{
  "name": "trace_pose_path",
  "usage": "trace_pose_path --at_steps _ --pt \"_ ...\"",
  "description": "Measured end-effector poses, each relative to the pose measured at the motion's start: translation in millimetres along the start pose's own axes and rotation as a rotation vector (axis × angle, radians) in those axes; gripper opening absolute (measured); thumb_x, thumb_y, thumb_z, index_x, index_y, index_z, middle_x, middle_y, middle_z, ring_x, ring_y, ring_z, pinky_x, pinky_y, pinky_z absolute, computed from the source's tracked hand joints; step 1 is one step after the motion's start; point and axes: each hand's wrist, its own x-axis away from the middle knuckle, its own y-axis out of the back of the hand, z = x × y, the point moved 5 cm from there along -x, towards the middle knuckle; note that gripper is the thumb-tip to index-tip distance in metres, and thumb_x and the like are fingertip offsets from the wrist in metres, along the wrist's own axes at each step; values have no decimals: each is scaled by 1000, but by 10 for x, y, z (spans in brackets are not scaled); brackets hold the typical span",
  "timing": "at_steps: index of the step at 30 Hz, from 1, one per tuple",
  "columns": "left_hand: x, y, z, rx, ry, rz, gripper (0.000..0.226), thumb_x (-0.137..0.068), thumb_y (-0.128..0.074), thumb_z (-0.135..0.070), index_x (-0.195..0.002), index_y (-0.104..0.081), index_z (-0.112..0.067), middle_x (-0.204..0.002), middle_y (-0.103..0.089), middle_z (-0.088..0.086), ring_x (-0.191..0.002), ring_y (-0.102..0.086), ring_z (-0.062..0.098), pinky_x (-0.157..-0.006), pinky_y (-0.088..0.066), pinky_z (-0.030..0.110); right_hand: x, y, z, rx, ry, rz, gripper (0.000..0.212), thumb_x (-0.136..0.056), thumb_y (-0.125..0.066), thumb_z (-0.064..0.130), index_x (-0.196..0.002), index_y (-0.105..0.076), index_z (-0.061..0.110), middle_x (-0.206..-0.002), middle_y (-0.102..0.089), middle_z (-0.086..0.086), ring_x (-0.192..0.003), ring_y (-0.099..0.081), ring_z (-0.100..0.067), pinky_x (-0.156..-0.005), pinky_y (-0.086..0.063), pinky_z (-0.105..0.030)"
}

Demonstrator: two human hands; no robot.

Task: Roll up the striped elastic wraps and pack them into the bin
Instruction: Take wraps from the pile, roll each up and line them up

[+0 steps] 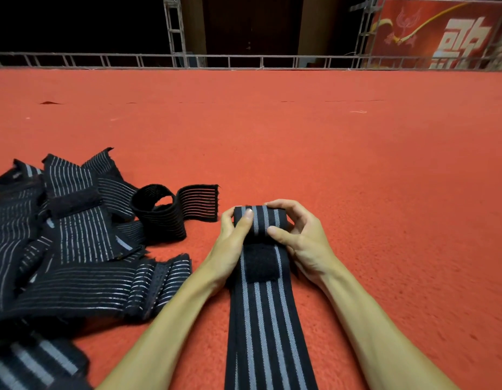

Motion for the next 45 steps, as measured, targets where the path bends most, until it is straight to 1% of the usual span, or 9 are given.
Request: trace_pose_path --at_steps 3,8,13,17,21,26,33,40,45 --pt "7 26 20 14 -29 18 51 -78 -57 -40 -122 -38 -23 -118 -59 4 -108 -60 13 -95 -49 33 3 -15 14 24 14 25 42 -73 -67 -18 -104 -61 8 -110 -68 2 -99 -62 -18 -84 -53 -31" --pt "30 104 -57 73 -166 -16 40 -73 -66 -17 -110 -51 -25 -104 -63 5 -95 -62 12 -78 -52 24 9 -32 6 142 -13 27 51 -77 -67 -14 -116 -63 18 -107 -69 0 -96 -64 -16 -78 -54 -29" --pt "47 91 -81 139 -182 21 42 -74 -65 -6 -106 -57 -30 -104 -57 9 -90 -62 23 -77 -56 35 -8 -48 0 228 -64 -16 29 -87 -58 31 -114 -65 25 -110 -67 -1 -95 -62 -13 -75 -48 -27" --pt "49 61 -111 140 -186 70 47 -73 -63 4 -108 -55 -26 -103 -55 7 -79 -63 10 -67 -55 26 -18 -53 -28 373 -124 -65 50 -89 -44 64 -102 -66 21 -102 -71 1 -98 -66 -19 -89 -51 -43" --pt "66 28 -135 147 -144 106 48 -80 -52 20 -109 -50 -18 -99 -52 6 -70 -63 5 -59 -52 21 -8 -74 20 306 -82 -117 26 -92 -57 43 -89 -67 19 -85 -69 7 -82 -62 -8 -84 -49 -41" --pt "74 29 -90 169 -98 80 60 -72 -63 -11 -126 -44 -28 -114 -57 6 -94 -66 10 -75 -52 22 8 -96 -11 9 -91 -87 33 -83 -65 30 -106 -65 7 -103 -66 -15 -94 -63 -25 -90 -50 -45" --pt "43 -16 -59 137 -26 25 78 -68 -66 -58 -131 -35 -24 -109 -66 -4 -99 -67 8 -82 -50 26 53 -96 42 -136 -68 3 40 -78 -66 7 -117 -58 5 -102 -65 -7 -88 -66 -18 -75 -57 -30" --pt "38 -6 -21 112 5 -20 67 -81 -57 -45 -136 -35 -13 -111 -63 -1 -90 -67 1 -73 -53 17 20 -77 -14 -94 -3 35 35 -68 -64 -6 -97 -60 13 -134 -54 -6 -116 -56 -23 -93 -51 -41" --pt "43 56 -2 204 -3 -16 55 -82 -62 -15 -132 -40 -11 -108 -68 10 -92 -70 18 -73 -56 27 30 -75 -25 61 -6 58 44 -65 -63 -7 -97 -65 22 -133 -57 6 -119 -56 -26 -97 -49 -47"
